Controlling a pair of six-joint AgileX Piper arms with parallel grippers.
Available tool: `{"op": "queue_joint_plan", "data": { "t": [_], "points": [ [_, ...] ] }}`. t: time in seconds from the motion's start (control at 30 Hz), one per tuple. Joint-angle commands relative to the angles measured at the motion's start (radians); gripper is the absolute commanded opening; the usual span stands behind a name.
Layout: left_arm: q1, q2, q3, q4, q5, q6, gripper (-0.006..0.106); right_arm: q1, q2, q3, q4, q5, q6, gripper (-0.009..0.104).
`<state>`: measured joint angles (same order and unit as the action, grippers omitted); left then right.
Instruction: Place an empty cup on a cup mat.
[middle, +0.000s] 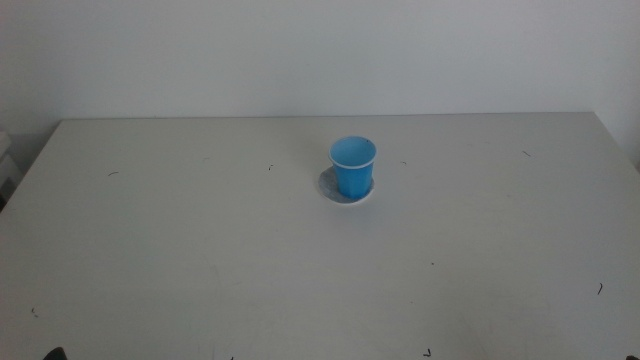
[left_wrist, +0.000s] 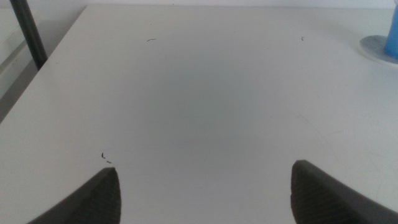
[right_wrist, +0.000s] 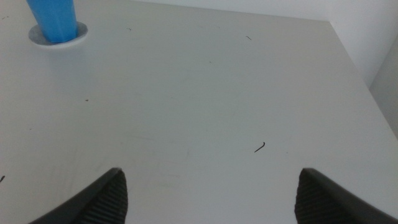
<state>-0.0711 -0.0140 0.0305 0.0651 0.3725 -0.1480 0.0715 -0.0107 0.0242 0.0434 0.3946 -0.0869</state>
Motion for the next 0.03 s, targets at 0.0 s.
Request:
{"op": "queue_joint_plan", "data": {
  "t": [0.0],
  "points": [
    [0.001,-0.004,-0.006,0.0,-0.067,-0.011,0.105,-0.006,-0.026,-0.002,-0.006,-0.075,-0.009,0.082]
  ]
}}
